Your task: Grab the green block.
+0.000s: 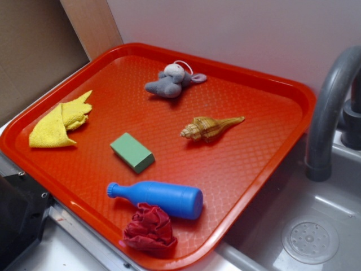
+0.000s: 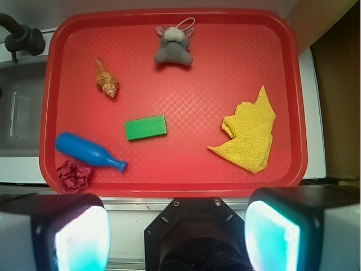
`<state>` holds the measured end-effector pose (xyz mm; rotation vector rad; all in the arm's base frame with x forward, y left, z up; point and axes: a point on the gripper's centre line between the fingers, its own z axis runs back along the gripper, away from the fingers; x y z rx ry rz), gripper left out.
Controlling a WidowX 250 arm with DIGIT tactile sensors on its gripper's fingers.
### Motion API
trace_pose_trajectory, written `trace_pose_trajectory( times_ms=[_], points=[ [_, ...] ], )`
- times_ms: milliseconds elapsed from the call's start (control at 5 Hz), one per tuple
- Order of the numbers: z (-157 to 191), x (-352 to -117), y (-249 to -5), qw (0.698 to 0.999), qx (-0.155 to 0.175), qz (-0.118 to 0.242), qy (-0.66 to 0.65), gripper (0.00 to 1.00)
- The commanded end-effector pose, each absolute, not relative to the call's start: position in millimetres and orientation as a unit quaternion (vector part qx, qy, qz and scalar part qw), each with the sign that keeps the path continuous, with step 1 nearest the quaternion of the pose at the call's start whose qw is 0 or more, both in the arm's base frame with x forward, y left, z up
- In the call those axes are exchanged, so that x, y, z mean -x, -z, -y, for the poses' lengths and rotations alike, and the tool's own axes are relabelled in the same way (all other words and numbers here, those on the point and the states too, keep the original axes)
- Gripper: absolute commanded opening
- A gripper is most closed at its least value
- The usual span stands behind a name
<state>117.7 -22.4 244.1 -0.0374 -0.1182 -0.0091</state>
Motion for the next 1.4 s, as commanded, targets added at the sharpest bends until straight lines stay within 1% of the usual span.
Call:
trace_pose_trajectory(
  times_ms=[0,200,400,600,800,1000,1200],
  points=[
    [22.4,-117.7,-244.1,0.998,0.019,0.059,0.005,1.00],
    [32.9,-133.4,-255.3,0.988,0.045,0.083,-0.121,1.00],
    [56.1,-156.8,-250.6,0.965,0.041,0.094,-0.243,1.00],
    [71.6,-180.7,-226.8,0.927,0.034,0.089,-0.363,1.00],
    [73.5,-207.2,-180.4,0.879,0.001,0.067,-0.473,1.00],
    [68.6,-207.9,-137.4,0.875,-0.016,0.044,-0.482,1.00],
    [56.3,-193.8,-106.7,0.871,-0.024,0.005,-0.490,1.00]
  ],
)
